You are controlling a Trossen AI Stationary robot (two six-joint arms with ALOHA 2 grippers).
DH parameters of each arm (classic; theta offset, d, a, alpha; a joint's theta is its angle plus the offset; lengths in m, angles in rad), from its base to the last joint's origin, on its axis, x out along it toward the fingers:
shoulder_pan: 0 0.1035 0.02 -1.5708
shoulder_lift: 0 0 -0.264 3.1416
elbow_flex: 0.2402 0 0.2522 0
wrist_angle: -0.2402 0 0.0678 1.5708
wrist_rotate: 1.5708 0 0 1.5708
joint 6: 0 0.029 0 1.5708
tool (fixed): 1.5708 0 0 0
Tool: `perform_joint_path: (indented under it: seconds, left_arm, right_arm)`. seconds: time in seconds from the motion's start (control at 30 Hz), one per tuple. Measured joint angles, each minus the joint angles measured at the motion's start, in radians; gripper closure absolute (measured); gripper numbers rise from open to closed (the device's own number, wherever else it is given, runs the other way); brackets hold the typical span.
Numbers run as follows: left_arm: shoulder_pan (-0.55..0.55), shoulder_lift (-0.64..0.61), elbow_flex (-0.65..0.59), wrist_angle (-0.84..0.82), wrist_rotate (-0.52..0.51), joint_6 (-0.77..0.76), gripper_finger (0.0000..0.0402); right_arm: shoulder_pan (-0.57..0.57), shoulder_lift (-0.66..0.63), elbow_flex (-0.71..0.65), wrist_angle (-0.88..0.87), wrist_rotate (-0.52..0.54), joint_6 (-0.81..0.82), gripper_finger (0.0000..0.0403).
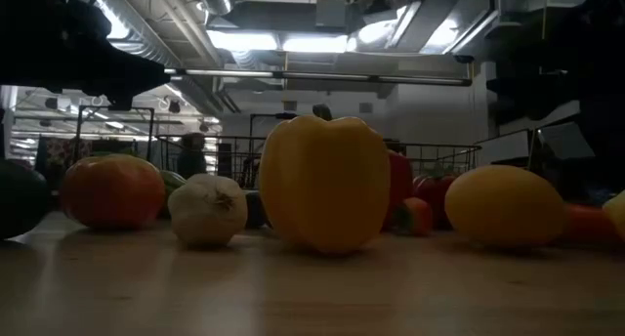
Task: Sort produce into baskets
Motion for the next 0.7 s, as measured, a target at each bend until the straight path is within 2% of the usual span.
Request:
perform_joint_path:
  seconds: [0.7]
  left_arm:
    - [0.0, 0.0, 0.0, 0.0, 0.0, 0.0, 0.028]
  right_arm:
    - [0.0, 0.0, 0.0, 0.0, -0.01, 0.0, 0.0091]
